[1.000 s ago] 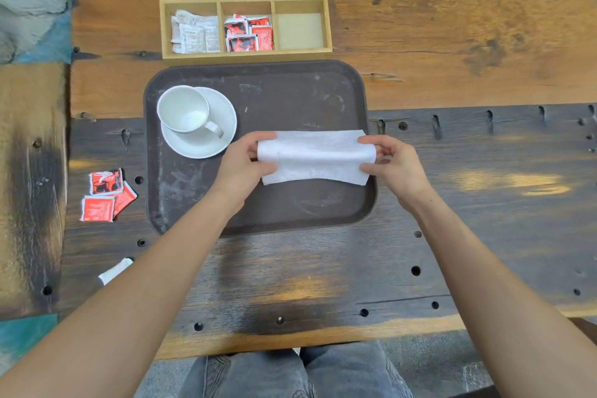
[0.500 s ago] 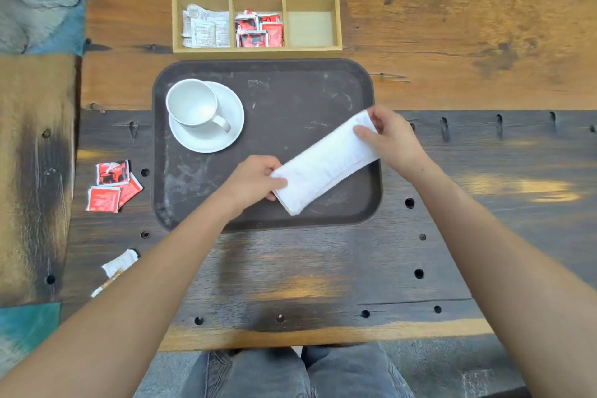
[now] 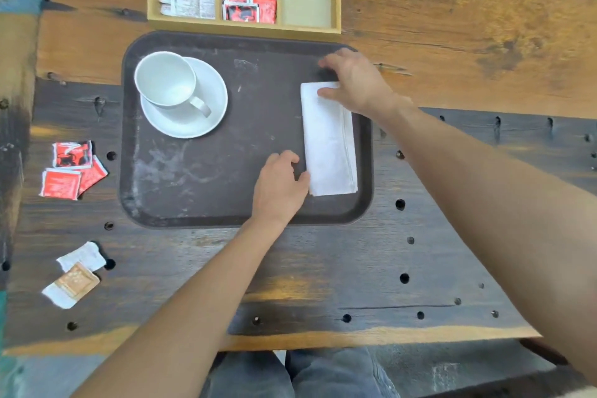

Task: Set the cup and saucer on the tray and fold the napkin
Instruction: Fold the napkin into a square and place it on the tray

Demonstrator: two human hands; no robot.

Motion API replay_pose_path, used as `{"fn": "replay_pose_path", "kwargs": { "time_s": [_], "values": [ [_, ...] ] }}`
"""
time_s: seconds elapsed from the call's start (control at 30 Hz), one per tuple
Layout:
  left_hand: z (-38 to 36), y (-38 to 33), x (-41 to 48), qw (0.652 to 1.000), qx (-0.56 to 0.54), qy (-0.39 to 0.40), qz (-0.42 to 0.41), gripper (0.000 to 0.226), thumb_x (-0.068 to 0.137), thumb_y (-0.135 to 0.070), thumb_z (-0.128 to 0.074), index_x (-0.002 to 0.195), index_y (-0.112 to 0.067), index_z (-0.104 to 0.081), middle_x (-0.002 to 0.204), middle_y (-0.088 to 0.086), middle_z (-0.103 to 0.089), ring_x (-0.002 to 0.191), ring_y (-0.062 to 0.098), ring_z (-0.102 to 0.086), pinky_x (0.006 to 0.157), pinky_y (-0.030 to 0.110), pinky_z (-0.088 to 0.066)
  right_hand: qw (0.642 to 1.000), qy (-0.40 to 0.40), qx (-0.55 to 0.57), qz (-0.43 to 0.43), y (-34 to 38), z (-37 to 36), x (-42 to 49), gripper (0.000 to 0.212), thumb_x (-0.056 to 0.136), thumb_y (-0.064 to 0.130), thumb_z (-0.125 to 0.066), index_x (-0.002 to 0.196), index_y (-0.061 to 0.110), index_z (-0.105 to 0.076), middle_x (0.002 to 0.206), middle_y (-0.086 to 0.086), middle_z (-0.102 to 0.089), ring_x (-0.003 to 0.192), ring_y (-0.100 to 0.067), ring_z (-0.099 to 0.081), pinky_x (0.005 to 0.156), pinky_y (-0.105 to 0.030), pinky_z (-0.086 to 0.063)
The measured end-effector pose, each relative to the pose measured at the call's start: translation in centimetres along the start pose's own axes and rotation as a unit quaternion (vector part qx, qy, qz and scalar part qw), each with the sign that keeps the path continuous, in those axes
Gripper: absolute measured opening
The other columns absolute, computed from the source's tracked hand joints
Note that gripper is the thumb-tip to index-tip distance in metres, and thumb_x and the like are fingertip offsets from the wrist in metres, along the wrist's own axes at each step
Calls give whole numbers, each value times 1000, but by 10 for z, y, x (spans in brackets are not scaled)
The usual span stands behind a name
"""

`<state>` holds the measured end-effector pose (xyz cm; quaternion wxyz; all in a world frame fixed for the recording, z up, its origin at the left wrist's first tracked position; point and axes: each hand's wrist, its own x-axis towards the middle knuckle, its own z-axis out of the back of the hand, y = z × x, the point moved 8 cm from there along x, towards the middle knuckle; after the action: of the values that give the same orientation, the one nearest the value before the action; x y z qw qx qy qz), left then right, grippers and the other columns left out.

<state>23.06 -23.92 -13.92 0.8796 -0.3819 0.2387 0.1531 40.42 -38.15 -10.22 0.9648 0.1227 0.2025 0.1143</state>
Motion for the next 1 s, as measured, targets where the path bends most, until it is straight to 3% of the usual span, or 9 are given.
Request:
{"fn": "replay_pose_path", "kwargs": {
  "time_s": [0.1, 0.2, 0.27, 0.47, 0.57, 0.63, 0.7, 0.8, 1.0],
  "values": [
    [10, 6, 11, 991, -123, -8, 42, 28, 95, -19, -64, 122, -11, -66, 107, 4, -69, 79, 21, -68, 75, 29, -55, 985, -110, 77, -106, -23, 11, -33, 25, 93, 21, -61, 113, 6, -66, 113, -16, -68, 105, -35, -62, 85, -38, -51],
    [8, 3, 25, 968, -226, 6, 110, 28, 93, -12, -63, 120, -8, -66, 102, 7, -73, 53, 16, -66, 51, 21, -54, 974, -33, 99, -199, -37, -21, -73, 20, 92, 16, -56, 102, 1, -66, 101, -20, -71, 91, -37, -65, 70, -33, -47],
    [4, -4, 34, 955, -261, 9, 143, 29, 91, -9, -65, 120, -7, -66, 92, 11, -73, 51, 19, -67, 49, 24, -53, 972, 29, 80, -221, -35, -45, -93, 28, 96, 22, -58, 108, -3, -61, 107, -22, -68, 92, -36, -65, 70, -34, -46],
    [-7, -19, 42, 942, -272, 23, 196, 23, 88, -6, -71, 110, -6, -64, 92, 11, -67, 49, 19, -61, 46, 24, -47, 950, 19, 109, -292, -37, -65, -100, 46, 96, 35, -64, 122, -1, -50, 118, -22, -66, 107, -42, -66, 76, -40, -50],
    [-7, -24, 41, 935, -294, 43, 194, 15, 88, 2, -67, 97, -8, -63, 83, 8, -65, 46, 18, -62, 46, 26, -48, 935, 7, 198, -294, -44, -69, -101, 21, 90, 26, -67, 93, 8, -56, 94, -12, -64, 87, -32, -64, 66, -36, -46],
    [-4, -28, 39, 928, -319, 61, 183, 17, 89, 5, -65, 92, -11, -61, 86, 10, -67, 43, 16, -66, 44, 25, -52, 909, -14, 288, -300, -49, -70, -105, 18, 86, 20, -68, 81, 11, -53, 86, -10, -66, 70, -27, -63, 66, -44, -56],
    [1, -32, 37, 921, -345, 70, 166, 16, 91, 6, -62, 90, -10, -61, 90, 11, -70, 54, 20, -75, 54, 26, -61, 857, -29, 404, -317, -53, -73, -112, 18, 87, 17, -71, 91, 7, -58, 88, -10, -69, 58, -20, -65, 70, -48, -64],
    [6, -37, 32, 910, -379, 83, 147, 1, 96, -5, -62, 97, -6, -63, 98, 13, -72, 84, 34, -79, 77, 33, -65, 785, -68, 542, -291, -53, -70, -119, 24, 86, 11, -76, 94, 12, -54, 76, -5, -61, 55, -15, -63, 70, -39, -65],
    [22, -44, 20, 898, -415, 70, 129, 17, 98, -22, -66, 101, -5, -64, 118, 17, -72, 95, 34, -78, 87, 37, -63, 760, -102, 601, -226, -44, -50, -132, 39, 87, 6, -77, 119, 3, -55, 87, -11, -71, 75, -14, -70, 73, -27, -61]
  ]
}}
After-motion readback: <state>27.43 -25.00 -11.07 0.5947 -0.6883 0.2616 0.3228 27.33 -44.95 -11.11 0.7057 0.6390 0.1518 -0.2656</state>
